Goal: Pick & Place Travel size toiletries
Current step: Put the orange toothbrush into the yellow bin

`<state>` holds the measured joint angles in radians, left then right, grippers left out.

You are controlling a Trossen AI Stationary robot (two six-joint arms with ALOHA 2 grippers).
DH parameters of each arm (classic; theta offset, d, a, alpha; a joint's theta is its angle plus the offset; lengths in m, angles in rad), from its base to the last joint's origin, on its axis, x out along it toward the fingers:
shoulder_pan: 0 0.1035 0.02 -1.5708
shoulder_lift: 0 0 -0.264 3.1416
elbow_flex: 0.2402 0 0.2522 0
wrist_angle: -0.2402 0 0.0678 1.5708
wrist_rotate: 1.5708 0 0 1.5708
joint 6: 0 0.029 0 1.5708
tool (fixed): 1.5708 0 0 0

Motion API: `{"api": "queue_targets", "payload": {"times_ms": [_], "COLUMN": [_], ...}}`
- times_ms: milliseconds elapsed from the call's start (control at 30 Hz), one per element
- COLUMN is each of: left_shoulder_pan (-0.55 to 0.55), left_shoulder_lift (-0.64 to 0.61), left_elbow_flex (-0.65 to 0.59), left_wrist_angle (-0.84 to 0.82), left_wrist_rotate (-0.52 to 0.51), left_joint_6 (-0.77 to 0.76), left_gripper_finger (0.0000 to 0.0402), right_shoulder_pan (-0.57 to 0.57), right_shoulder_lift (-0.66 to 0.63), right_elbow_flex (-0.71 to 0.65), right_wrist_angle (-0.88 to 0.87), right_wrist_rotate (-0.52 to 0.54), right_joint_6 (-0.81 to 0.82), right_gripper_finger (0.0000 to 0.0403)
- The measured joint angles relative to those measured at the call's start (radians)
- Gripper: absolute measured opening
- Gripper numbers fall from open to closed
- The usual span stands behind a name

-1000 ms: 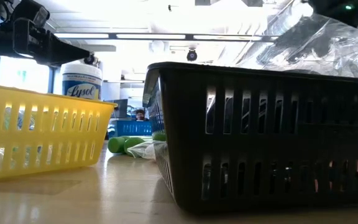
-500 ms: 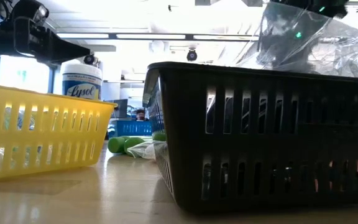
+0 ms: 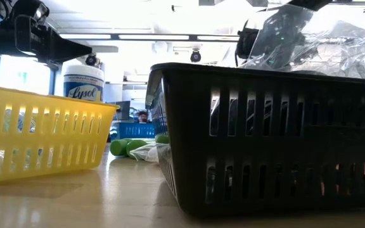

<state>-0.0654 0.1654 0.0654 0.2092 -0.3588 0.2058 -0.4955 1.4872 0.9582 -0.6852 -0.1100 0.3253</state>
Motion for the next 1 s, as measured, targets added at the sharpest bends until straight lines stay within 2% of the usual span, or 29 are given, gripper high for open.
{"api": "queue_targets", "payload": {"times_ms": [167, 333, 567, 767, 867, 1000], "left_shoulder_pan": [0.000, 0.000, 0.000, 0.000, 0.000, 0.000], "left_shoulder_lift": [0.000, 0.000, 0.000, 0.000, 0.000, 0.000], "left_elbow_flex": [0.000, 0.000, 0.000, 0.000, 0.000, 0.000], "left_wrist_angle": [0.000, -0.001, -0.001, -0.001, -0.001, 0.000], "left_wrist_rotate": [0.000, 0.000, 0.000, 0.000, 0.000, 0.000], "left_joint_6": [0.000, -0.008, -0.011, -0.011, -0.010, -0.010], "left_gripper_finger": [0.0000, 0.0000, 0.0000, 0.0000, 0.0000, 0.0000], "right_shoulder_pan": [-0.035, -0.059, -0.057, -0.056, -0.049, -0.051], "right_shoulder_lift": [0.053, 0.163, 0.314, 0.344, 0.338, 0.331], "right_elbow_flex": [0.065, 0.095, 0.097, 0.101, 0.098, 0.095], "right_wrist_angle": [0.002, -0.016, -0.021, -0.015, -0.012, -0.009], "right_wrist_rotate": [0.065, 0.001, 0.031, 0.055, 0.079, 0.082], "right_joint_6": [0.022, 0.059, 0.044, 0.010, -0.009, -0.024], "right_gripper_finger": [0.0253, 0.0266, 0.0246, 0.0219, 0.0188, 0.0124]}}
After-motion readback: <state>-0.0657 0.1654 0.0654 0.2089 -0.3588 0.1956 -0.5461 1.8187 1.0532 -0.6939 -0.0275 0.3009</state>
